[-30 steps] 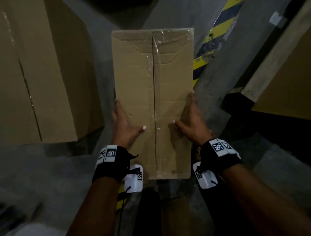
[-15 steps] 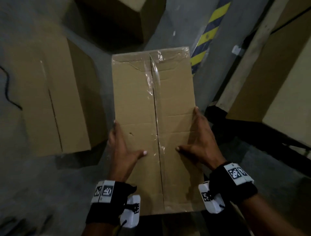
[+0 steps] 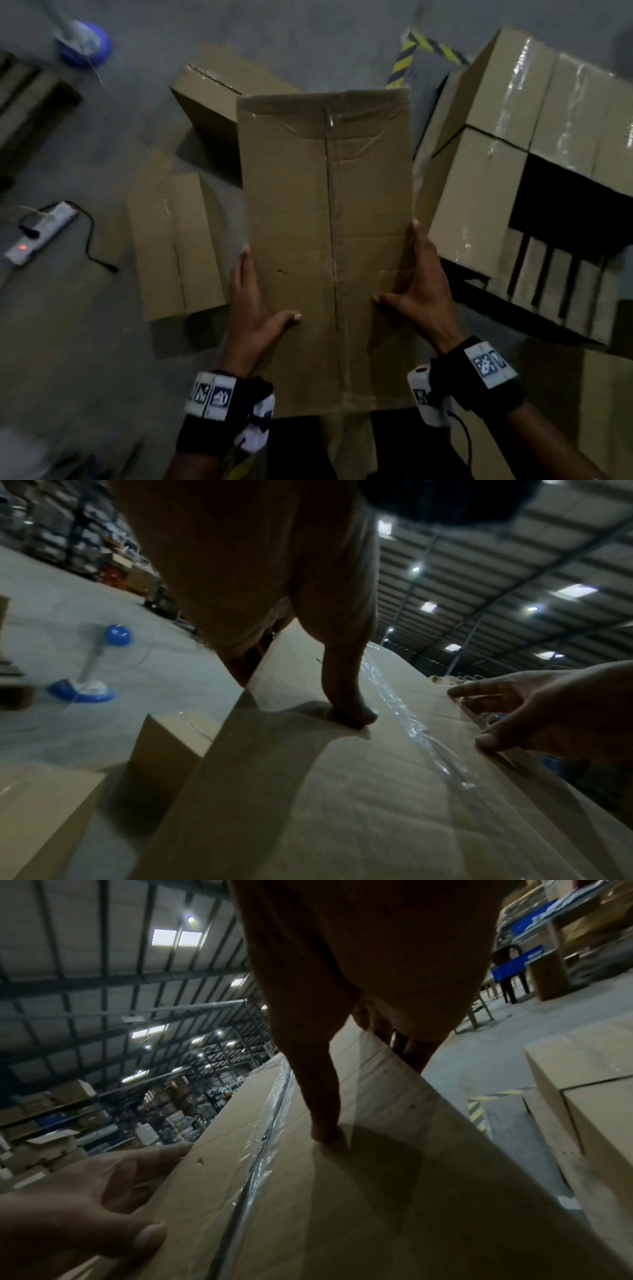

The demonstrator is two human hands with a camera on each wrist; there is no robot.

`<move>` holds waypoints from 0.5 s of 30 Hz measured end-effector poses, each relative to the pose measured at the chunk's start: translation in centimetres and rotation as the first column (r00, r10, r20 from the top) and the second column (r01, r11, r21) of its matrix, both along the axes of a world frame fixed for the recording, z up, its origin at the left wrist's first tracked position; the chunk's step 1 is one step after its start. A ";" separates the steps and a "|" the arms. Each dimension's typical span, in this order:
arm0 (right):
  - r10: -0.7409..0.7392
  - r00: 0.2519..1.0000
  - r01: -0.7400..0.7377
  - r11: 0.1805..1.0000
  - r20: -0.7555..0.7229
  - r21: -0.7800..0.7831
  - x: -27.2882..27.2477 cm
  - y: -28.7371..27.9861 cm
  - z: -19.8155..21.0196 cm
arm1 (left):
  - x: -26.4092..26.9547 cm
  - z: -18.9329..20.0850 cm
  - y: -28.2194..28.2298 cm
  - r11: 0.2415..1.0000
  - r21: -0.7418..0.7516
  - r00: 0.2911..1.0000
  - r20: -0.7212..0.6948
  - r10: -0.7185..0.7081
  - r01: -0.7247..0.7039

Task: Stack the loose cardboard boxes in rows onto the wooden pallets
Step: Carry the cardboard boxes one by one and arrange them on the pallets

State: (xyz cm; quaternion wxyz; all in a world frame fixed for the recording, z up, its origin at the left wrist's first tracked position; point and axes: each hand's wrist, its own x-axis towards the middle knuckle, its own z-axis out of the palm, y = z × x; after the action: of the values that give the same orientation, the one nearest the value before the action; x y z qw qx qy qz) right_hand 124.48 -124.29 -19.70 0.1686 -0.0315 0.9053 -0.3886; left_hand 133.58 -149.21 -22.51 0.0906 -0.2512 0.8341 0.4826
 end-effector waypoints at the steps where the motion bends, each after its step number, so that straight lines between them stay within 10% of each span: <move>1: -0.041 0.999 0.041 0.999 0.008 0.004 0.7 0.5 1.4 | 0.2 1.3 0.0 0.999 -0.009 0.999 -0.023 -0.033 0.032; 15: -0.477 0.879 0.477 0.878 -0.008 0.034 5.5 14.5 8.8 | -4.7 9.7 11.7 0.878 -0.036 0.858 -0.193 -0.475 0.478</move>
State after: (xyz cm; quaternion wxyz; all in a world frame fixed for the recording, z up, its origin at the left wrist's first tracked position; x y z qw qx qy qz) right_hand 130.02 -109.81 -10.86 0.0686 0.1952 0.8918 -0.4023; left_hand 128.84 -137.50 -12.82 0.1262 0.0123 0.8718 0.4731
